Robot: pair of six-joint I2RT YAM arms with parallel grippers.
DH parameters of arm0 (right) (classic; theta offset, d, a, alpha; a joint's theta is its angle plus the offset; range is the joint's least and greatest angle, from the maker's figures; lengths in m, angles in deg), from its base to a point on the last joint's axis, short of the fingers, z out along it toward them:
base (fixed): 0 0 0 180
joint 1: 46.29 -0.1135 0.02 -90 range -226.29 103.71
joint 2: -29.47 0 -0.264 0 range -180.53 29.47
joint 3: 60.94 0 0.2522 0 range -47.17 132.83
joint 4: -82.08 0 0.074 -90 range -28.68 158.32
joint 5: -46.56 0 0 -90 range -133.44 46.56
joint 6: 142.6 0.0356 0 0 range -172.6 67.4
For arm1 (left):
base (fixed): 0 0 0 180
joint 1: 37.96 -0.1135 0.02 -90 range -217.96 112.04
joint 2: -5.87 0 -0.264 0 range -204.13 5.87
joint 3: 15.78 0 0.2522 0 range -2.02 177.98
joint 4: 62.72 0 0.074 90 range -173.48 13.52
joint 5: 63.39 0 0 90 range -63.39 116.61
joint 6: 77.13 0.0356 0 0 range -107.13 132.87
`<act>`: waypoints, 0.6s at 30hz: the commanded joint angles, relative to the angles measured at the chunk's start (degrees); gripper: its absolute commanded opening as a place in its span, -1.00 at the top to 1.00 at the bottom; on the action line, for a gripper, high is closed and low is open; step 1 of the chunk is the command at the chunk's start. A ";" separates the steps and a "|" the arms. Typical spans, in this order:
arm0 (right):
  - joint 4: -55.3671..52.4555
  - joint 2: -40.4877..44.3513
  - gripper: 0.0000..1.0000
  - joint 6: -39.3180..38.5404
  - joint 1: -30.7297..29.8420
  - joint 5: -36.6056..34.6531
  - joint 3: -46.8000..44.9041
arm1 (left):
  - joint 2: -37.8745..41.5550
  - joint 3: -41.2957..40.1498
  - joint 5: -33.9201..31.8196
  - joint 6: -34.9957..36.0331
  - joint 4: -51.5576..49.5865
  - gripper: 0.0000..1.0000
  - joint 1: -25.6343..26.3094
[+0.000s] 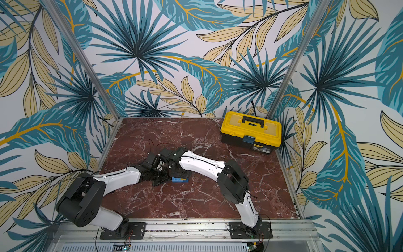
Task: Assemble the number 4 with lego
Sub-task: Move the lego brick at the center of the board.
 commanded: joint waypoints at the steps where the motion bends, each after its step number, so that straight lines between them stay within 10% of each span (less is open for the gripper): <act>1: -2.64 -1.12 0.59 -0.90 -0.10 -1.28 1.20 | 1.18 -1.59 0.28 -0.03 1.29 0.90 0.25; 18: -3.67 -4.84 0.59 -0.76 -0.09 -2.10 4.87 | 4.98 -2.54 -3.43 1.47 -3.42 0.74 -2.37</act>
